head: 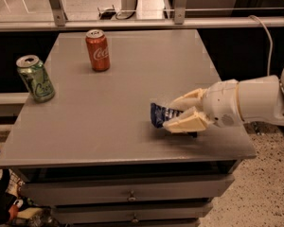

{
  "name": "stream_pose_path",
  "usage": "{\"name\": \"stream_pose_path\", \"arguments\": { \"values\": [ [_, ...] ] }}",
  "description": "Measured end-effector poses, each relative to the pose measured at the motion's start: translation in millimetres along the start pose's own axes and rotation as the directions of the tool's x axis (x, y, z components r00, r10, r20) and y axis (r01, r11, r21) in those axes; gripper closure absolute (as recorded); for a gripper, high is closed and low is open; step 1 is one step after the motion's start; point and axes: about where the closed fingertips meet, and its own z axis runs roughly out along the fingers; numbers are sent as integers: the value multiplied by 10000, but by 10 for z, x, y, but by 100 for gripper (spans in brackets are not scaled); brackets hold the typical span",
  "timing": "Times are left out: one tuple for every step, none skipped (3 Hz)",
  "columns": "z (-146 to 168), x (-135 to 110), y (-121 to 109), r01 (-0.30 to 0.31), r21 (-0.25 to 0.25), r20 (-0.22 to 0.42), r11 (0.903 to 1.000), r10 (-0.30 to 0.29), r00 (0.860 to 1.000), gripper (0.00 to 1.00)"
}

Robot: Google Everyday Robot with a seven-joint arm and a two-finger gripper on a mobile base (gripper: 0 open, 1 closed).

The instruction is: Move rxbar blueberry near green can

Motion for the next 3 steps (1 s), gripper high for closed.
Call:
{"name": "stream_pose_path", "arguments": {
  "values": [
    [-13,-373,16,615,-10,-344,9981,-615,9975,100],
    [97,-707,31,1232,-251,-383,9921,-1241,9915,100],
    [351,-984,39,1764,-673,-162,9820,-1778,9839,100]
  ]
}}
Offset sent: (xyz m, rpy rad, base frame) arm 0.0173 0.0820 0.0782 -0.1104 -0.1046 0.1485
